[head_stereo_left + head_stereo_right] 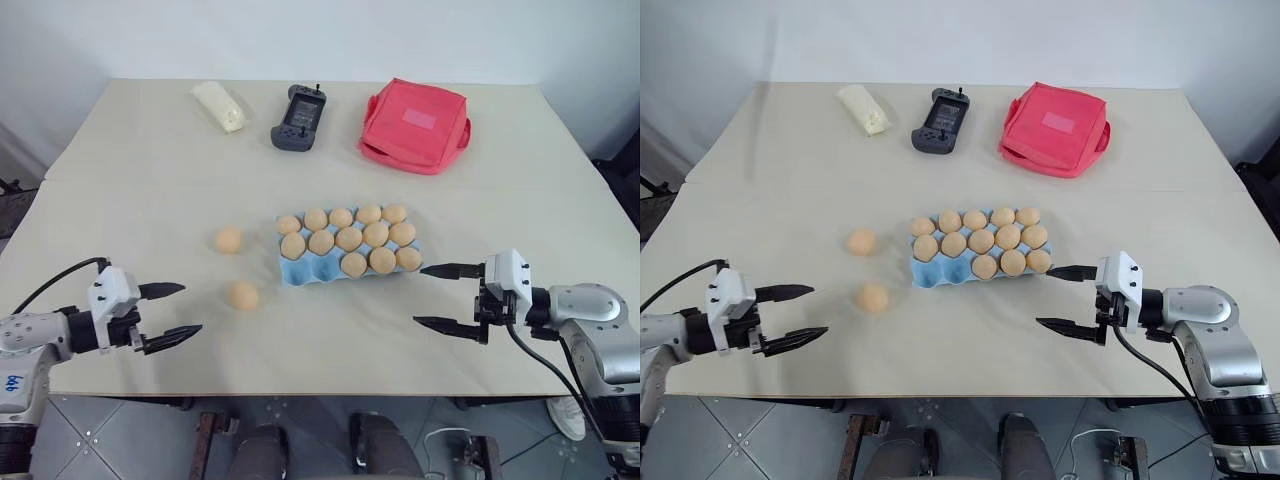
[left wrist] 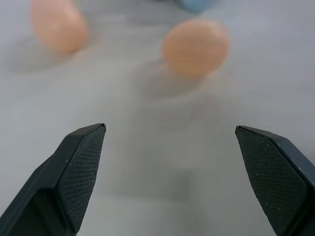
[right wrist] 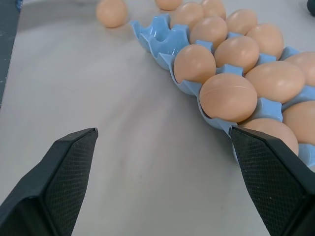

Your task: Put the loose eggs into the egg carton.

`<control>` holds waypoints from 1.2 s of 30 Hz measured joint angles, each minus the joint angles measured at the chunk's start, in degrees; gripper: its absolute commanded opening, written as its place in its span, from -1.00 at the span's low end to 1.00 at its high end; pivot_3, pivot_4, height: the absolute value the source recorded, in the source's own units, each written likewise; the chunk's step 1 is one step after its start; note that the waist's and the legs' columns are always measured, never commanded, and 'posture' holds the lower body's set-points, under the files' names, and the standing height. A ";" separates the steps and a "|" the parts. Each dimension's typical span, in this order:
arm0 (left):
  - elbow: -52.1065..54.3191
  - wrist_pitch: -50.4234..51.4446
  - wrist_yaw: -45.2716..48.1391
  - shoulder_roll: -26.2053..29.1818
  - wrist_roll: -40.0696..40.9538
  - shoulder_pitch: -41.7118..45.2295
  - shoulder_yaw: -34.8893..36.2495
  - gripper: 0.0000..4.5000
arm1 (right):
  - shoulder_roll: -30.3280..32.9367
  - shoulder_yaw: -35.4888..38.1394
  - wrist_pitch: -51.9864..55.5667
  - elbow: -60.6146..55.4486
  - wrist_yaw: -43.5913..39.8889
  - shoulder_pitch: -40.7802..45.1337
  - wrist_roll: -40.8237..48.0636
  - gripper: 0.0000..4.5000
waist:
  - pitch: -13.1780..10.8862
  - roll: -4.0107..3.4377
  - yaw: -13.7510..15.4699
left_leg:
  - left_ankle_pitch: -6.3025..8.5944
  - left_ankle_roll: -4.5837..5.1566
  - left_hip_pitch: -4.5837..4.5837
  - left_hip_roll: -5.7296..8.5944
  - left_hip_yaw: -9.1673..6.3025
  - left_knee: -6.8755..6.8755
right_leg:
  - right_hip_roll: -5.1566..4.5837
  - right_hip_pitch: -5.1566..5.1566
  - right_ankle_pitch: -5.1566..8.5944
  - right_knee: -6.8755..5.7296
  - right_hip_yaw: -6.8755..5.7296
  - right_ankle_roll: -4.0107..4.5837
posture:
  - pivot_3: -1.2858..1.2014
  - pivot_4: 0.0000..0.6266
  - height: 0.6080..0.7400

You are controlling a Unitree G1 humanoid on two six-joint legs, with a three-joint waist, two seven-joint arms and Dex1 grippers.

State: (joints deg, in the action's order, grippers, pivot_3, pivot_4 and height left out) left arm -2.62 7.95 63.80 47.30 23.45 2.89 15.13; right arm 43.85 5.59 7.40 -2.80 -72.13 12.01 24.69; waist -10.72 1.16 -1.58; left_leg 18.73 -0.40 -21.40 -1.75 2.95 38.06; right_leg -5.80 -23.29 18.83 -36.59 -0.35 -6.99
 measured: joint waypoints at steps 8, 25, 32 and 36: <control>-2.94 -3.17 -5.25 -10.58 -5.12 8.01 -9.81 1.00 | -0.51 0.05 -0.90 -0.17 1.40 -0.08 0.06 0.99 | 0.00 0.00 -0.03 | -0.04 0.02 0.07 0.04 0.19 0.11 | 0.20 0.04 -0.12 -0.05 -0.03 -0.10 | 0.03 -0.52 1.00; 4.80 2.67 -5.87 -14.65 -1.10 17.91 -13.21 0.07 | -5.88 0.93 -0.84 -6.51 5.55 -4.08 4.98 1.00 | 0.00 0.00 0.90 | -0.06 0.04 0.15 0.09 0.21 0.24 | 0.19 0.18 -0.16 -0.09 -0.05 -0.18 | 0.03 -0.52 1.00; -2.38 0.64 -10.17 -24.65 -6.62 26.76 -21.23 0.07 | -6.18 1.93 -0.49 -10.99 8.50 -6.10 6.25 1.00 | 0.00 0.00 1.60 | -0.07 0.03 0.15 0.10 0.20 0.49 | 0.34 0.37 -0.19 0.06 -0.09 -0.22 | 0.03 -0.52 1.00; -10.56 -2.33 -13.15 -29.01 -10.22 30.58 -23.06 0.07 | -6.29 2.21 0.23 -12.46 10.16 -7.15 6.32 1.00 | 0.00 0.00 1.42 | -0.04 0.07 0.11 0.09 0.23 0.76 | 0.34 0.45 -0.21 0.09 -0.09 -0.26 | 0.03 -0.52 1.00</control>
State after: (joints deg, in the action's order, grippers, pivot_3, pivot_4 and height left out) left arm -13.18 5.63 50.65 18.29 13.23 33.46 -7.93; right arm 37.55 7.80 7.63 -15.27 -61.98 4.86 31.01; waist -10.72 1.17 -0.16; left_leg 18.69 -0.33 -21.28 -1.66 3.18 38.82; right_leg -5.45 -22.83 18.62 -36.50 -0.44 -7.25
